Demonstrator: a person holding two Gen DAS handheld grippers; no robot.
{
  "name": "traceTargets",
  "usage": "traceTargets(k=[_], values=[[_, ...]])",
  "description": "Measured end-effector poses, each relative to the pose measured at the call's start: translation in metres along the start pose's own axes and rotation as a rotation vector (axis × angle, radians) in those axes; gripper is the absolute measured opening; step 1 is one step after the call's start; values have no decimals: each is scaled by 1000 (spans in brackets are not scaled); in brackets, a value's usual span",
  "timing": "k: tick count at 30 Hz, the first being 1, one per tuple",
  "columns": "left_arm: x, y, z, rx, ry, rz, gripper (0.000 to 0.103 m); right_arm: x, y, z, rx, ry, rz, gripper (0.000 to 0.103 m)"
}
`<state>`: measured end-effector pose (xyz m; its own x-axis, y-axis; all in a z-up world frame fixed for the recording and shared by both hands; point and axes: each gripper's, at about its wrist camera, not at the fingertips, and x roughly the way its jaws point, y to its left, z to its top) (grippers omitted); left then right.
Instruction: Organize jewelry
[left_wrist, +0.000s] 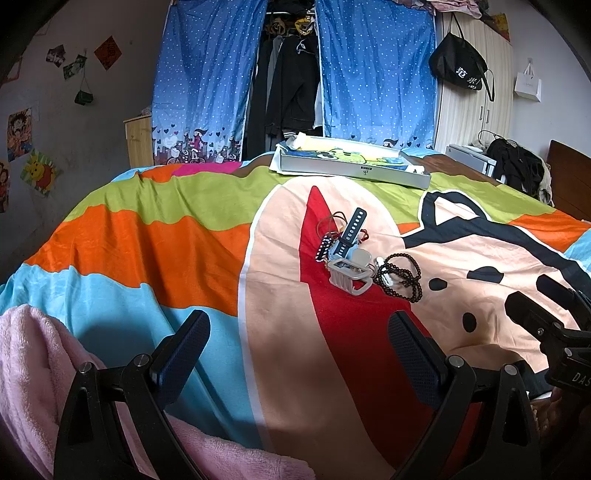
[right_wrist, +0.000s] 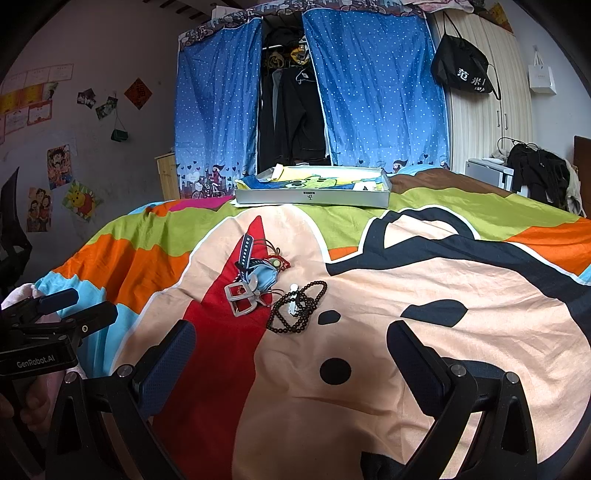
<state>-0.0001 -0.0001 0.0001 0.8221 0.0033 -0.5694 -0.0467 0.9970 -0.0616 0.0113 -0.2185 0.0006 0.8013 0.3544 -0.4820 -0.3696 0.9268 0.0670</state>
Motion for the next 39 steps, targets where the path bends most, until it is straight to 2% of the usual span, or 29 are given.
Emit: traceTargets(k=[39], values=[[0, 0, 0, 3, 0, 1, 94, 1, 2, -1, -2, 2, 2, 103]])
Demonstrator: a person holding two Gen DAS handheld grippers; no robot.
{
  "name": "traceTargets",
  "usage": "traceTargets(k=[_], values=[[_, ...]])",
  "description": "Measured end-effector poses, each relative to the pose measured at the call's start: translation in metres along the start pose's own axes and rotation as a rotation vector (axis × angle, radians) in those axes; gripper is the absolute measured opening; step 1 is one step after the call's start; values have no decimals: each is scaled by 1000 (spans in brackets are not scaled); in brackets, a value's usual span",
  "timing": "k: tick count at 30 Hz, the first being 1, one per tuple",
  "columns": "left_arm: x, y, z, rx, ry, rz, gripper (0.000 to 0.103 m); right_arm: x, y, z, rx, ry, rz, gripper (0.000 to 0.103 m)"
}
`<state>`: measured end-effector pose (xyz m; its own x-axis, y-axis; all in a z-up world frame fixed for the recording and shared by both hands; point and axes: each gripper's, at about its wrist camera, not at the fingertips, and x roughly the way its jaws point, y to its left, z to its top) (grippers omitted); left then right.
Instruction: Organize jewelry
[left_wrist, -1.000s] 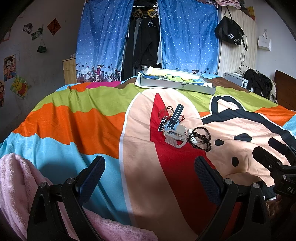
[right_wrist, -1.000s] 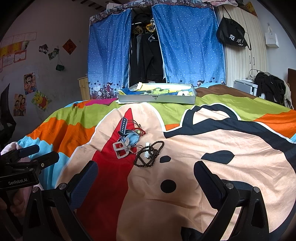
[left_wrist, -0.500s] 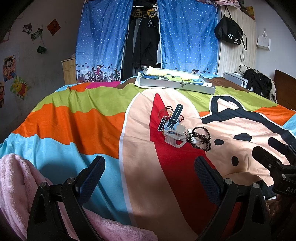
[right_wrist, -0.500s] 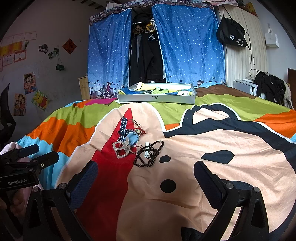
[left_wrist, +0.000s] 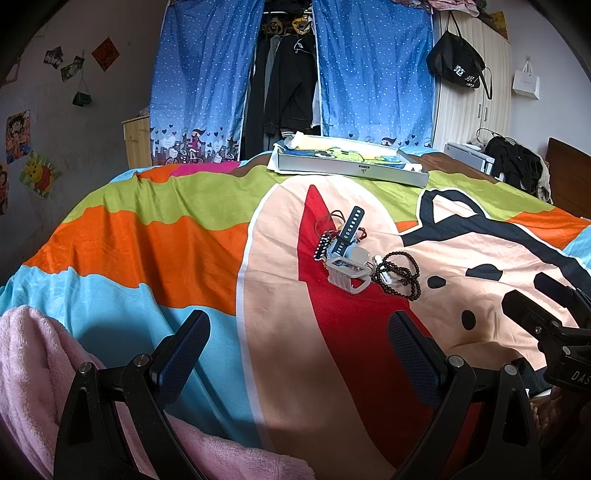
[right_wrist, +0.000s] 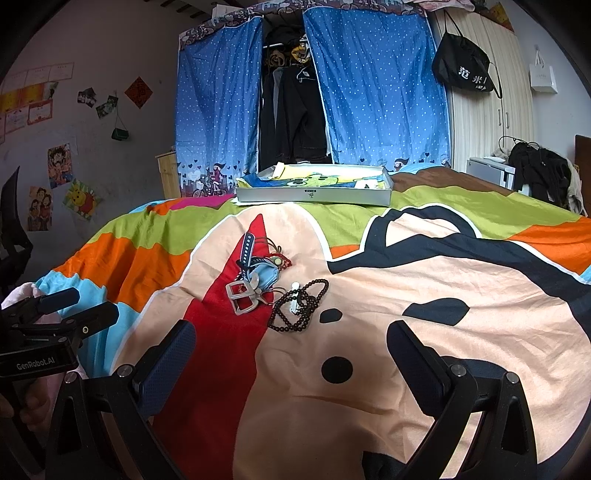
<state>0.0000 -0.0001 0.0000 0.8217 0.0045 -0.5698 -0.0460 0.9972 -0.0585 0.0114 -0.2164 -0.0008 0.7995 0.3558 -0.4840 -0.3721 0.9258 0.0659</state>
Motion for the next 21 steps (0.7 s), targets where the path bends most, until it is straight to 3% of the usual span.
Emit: traceTargets(k=[21], values=[[1, 0, 0, 3, 8, 2, 94, 0, -2, -1, 4, 4, 5, 103]])
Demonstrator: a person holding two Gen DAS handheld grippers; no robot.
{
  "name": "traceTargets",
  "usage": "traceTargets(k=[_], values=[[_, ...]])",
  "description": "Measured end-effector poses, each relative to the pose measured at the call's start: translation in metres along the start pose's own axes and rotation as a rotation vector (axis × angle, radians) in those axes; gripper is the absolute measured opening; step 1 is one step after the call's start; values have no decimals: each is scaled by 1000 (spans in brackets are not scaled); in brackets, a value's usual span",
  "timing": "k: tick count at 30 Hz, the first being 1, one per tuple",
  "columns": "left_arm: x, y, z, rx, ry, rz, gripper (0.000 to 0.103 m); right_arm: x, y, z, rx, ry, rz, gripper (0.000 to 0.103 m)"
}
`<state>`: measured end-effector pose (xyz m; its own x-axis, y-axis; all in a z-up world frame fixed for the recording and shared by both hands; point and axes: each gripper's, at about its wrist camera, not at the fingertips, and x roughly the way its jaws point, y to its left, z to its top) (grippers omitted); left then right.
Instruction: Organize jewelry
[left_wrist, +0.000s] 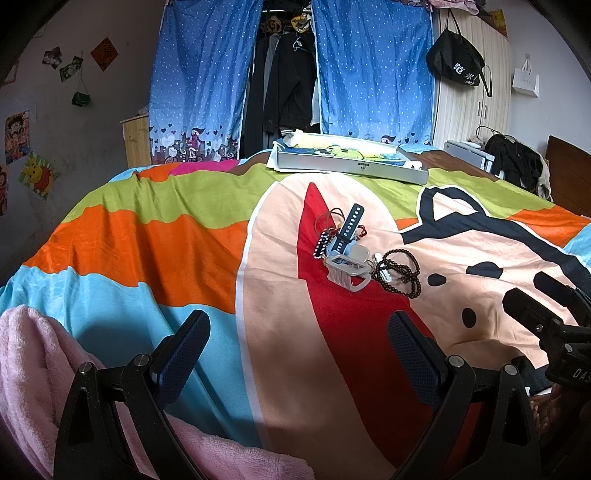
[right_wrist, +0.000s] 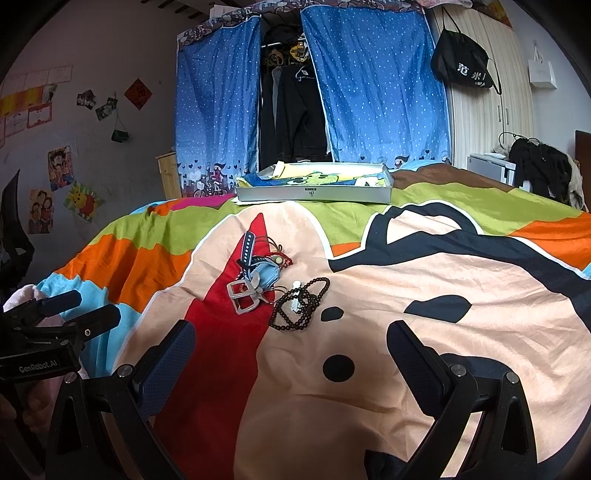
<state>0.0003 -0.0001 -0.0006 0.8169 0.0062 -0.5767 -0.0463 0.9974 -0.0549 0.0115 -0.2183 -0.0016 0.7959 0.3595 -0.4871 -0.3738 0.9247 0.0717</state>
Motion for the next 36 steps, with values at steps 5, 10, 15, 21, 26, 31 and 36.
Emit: traceTargets(k=[5, 10, 15, 21, 26, 31, 36], values=[[8, -3, -2, 12, 30, 18, 94, 3, 5, -5, 6, 9, -5, 103], [22, 1, 1, 2, 115, 16, 94, 5, 6, -2, 0, 11, -26, 103], [38, 16, 19, -5, 187, -30, 94, 16, 5, 3, -48, 60, -38, 103], [66, 22, 45, 61, 247, -113, 94, 40, -6, 9, -64, 129, -52, 103], [100, 22, 58, 80, 331, -202, 94, 63, -27, 18, -55, 162, -103, 103], [131, 12, 70, 143, 355, -236, 94, 94, -37, 28, -98, 235, -93, 103], [161, 0, 71, 214, 324, -259, 94, 123, -37, 30, -142, 315, -50, 103]])
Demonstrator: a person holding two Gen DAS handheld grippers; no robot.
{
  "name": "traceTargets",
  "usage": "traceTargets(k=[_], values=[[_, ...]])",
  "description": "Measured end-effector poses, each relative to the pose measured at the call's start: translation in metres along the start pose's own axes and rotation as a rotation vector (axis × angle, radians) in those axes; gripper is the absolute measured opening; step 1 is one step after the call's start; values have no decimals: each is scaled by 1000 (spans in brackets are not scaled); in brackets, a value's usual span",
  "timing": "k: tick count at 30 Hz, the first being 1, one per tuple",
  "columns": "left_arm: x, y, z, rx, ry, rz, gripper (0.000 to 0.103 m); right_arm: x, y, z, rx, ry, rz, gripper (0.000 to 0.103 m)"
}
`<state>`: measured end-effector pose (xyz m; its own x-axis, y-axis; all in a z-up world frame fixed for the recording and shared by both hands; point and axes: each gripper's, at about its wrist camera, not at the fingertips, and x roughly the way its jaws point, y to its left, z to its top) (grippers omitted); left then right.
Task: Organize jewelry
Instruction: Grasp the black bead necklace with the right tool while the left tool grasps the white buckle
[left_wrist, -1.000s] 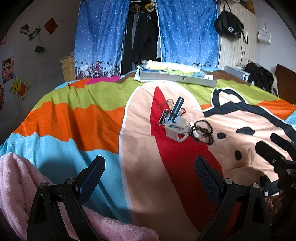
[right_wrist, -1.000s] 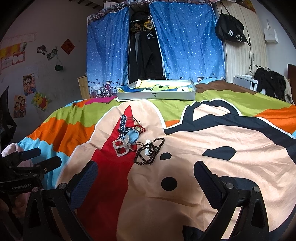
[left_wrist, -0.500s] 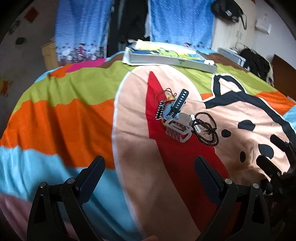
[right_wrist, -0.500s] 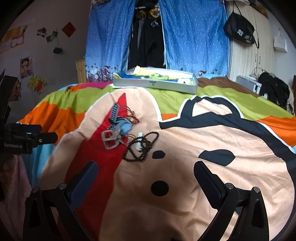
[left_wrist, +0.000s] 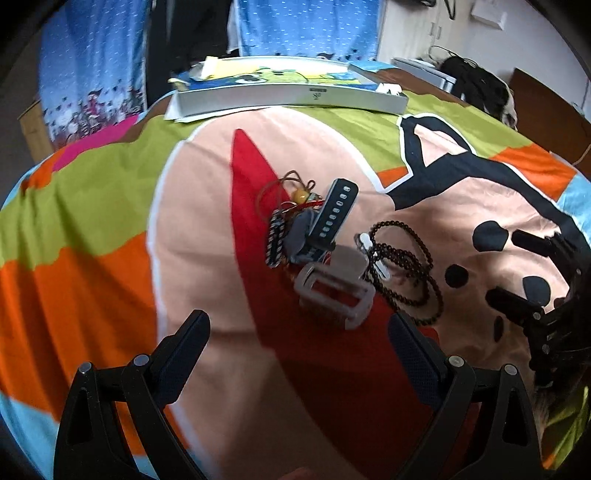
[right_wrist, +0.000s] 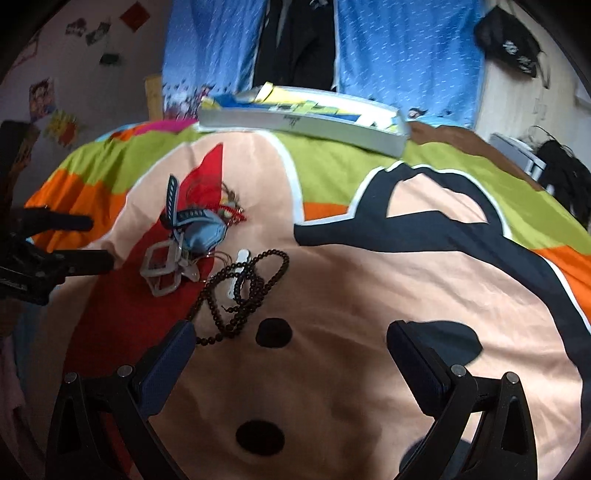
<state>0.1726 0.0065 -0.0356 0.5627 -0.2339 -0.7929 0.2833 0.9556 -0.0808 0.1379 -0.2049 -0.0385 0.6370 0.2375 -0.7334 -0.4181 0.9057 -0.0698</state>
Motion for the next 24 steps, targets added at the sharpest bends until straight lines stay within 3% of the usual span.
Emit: traceTargets(k=[9, 12, 21, 24], values=[[38, 8, 5, 3, 36, -39, 94, 30, -16, 4, 17, 57, 124, 103], [45, 11, 5, 4, 45, -93, 94, 34, -18, 7, 13, 60, 162, 101], [52, -2, 6, 85, 10, -134, 93, 53, -10, 18, -64, 95, 210, 68], [56, 0, 9, 71, 21, -151, 74, 59, -7, 20, -91, 107, 219, 60]])
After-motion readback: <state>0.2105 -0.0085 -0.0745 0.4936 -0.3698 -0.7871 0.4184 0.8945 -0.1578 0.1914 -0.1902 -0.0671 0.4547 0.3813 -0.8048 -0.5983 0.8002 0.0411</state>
